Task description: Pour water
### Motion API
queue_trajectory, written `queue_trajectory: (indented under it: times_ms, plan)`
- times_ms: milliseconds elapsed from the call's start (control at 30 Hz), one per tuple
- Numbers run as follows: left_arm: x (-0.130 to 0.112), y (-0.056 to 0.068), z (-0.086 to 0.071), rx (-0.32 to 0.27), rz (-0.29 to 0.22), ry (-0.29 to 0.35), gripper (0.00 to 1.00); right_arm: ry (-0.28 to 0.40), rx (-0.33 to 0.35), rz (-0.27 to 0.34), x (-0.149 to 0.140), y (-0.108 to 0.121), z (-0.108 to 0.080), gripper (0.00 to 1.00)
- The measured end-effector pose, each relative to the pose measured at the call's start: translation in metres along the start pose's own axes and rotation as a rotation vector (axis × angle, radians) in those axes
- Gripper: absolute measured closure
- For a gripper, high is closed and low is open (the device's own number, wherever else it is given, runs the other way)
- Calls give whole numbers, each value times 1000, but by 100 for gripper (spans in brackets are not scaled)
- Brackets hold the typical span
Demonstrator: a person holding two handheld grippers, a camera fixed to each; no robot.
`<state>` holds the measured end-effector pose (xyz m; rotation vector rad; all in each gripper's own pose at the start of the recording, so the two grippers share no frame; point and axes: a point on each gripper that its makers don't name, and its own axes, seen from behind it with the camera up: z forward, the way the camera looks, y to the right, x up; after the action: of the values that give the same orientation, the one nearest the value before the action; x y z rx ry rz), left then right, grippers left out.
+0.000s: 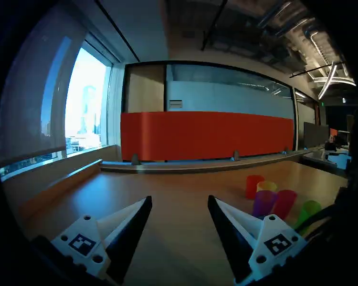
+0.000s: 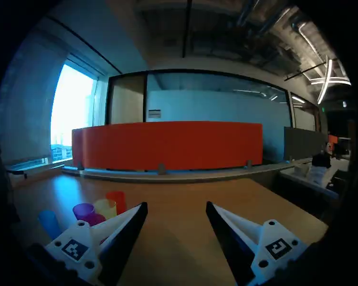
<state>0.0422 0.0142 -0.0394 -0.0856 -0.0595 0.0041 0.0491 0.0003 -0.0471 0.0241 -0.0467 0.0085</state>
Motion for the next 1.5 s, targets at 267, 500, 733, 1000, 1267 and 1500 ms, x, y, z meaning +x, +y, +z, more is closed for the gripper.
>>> queue_trajectory:
  times_ms: [267,500,733,1000,1267,1500]
  plan:
    - [10,-3,4,64,24,50,14,15,-13,29,16,1,-8,5]
    - [15,2,10,67,56,95,14,23,-56,55,30,12,-17,6]
    - [9,0,17,80,73,124,14,18,-66,41,32,10,-20,6]
    - [-3,-10,22,87,24,135,14,11,-57,42,28,4,-17,6]
    - [-16,-14,28,78,-5,126,14,7,-53,44,26,2,-15,6]
    - [-25,-14,31,84,9,112,14,3,-53,28,24,1,-13,6]
